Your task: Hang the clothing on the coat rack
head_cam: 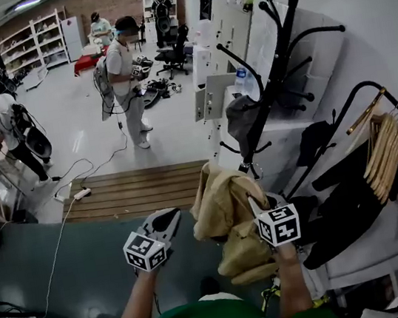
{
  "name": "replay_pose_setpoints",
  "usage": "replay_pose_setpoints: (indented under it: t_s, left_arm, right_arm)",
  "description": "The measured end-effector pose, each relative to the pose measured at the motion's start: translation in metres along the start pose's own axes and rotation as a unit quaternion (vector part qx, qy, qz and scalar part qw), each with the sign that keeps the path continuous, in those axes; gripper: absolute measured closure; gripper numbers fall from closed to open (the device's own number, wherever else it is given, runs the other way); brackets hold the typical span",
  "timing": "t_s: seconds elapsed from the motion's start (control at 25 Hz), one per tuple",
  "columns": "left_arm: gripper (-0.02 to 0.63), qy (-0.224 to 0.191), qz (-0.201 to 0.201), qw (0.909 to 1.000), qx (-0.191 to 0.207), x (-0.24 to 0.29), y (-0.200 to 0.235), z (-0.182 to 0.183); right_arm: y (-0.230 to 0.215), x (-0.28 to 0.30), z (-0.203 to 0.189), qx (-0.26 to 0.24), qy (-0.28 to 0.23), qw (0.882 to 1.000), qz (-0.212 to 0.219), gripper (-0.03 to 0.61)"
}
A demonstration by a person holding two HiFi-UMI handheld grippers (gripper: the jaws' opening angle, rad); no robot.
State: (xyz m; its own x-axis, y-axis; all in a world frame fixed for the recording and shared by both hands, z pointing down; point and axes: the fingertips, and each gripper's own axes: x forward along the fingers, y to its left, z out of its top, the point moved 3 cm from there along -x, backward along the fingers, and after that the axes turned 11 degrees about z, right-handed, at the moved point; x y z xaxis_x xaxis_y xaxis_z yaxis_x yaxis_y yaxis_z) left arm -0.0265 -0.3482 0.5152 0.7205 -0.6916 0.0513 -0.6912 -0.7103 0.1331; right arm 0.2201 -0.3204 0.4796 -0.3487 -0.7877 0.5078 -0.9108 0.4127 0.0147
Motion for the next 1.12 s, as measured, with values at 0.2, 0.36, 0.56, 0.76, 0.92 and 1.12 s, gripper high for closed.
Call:
replay_pose_setpoints:
  t_s: [0.2, 0.36, 0.56, 0.76, 0.92, 1.12]
  left_arm:
    - [0.609, -0.003, -0.003, 1.0, 0.003, 0.017, 0.005, 0.005]
    - [0.609, -0.006, 0.001, 1.0, 0.004, 0.03, 0.01, 0.009]
    - [0.609, -0.007, 0.003, 1.0, -0.004, 0.041, 0.013, 0.01]
    - [0.609, -0.008, 0.011, 0.9999, -0.005, 0.053, 0.017, 0.01]
    - [0.609, -0.009, 0.022, 0.9997, -0.005, 0.061, 0.023, 0.011]
    - [0.609, -0.008, 0.041, 0.9991, -0.008, 0.071, 0.031, 0.012]
  right_arm:
    - [-0.015, 0.013, 0.026, -0.013, -0.005, 1.0, 0.006, 0.511]
    - [-0.027, 0.022, 0.046, -0.026, -0.006, 1.0, 0.014, 0.511]
    - [-0.045, 0.035, 0.069, -0.025, -0.009, 0.999, 0.019, 0.511]
    - [-0.064, 0.048, 0.082, -0.021, -0.009, 0.999, 0.027, 0.511]
    - [-0.075, 0.059, 0.09, -0.025, -0.006, 0.999, 0.031, 0.511]
    - [-0.09, 0.069, 0.101, -0.028, -0.008, 0.999, 0.032, 0.511]
